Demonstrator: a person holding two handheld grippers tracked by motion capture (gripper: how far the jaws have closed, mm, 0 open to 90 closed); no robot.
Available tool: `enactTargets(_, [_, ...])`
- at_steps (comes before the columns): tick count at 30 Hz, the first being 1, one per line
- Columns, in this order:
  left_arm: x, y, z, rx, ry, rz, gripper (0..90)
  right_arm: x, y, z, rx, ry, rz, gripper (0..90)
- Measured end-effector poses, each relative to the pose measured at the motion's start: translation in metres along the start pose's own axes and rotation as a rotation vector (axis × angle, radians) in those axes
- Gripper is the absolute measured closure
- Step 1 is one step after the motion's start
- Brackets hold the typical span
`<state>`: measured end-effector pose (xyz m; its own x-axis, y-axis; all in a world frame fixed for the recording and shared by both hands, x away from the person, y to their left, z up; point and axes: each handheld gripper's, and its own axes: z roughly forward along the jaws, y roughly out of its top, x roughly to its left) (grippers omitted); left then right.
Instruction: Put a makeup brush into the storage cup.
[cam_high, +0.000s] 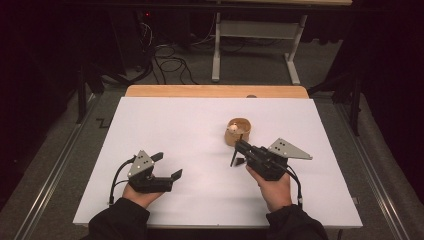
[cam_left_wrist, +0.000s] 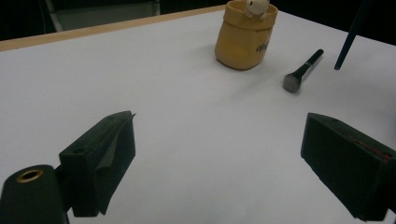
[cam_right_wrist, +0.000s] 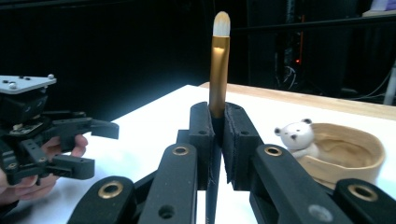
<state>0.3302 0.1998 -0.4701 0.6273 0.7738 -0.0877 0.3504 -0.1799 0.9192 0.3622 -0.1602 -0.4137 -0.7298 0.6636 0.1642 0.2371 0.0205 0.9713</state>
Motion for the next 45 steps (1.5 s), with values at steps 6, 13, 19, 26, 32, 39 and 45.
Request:
enactTargets(6, [0.001,0.000,0.000,0.005,0.011,0.006,8.7,-0.008,0.001,-0.006,-0.010,-0.043,-0.004,84.2])
enactTargets(13, [0.001,0.002,0.000,-0.016,-0.002,-0.011,4.6,-0.021,0.003,-0.012,-0.019,-0.096,-0.004,84.2])
enactTargets(19, [0.001,0.002,0.000,-0.010,0.003,-0.016,0.2,-0.030,0.004,-0.016,-0.023,-0.143,-0.001,84.2])
enactTargets(26, [0.001,0.002,0.000,-0.008,-0.009,-0.021,0.2,-0.039,0.004,-0.018,-0.015,-0.192,-0.018,84.2])
enactTargets(32, [-0.001,0.001,0.002,0.003,-0.026,-0.006,0.2,-0.044,0.005,-0.019,-0.010,-0.223,-0.022,84.4])
enactTargets(39, [-0.001,0.003,0.000,-0.013,-0.036,-0.014,0.2,-0.050,0.010,-0.017,0.008,-0.258,-0.034,84.4])
enactTargets(45, [-0.001,0.003,0.000,-0.013,-0.046,-0.020,0.2,-0.051,0.019,-0.012,0.009,-0.260,-0.056,84.4])
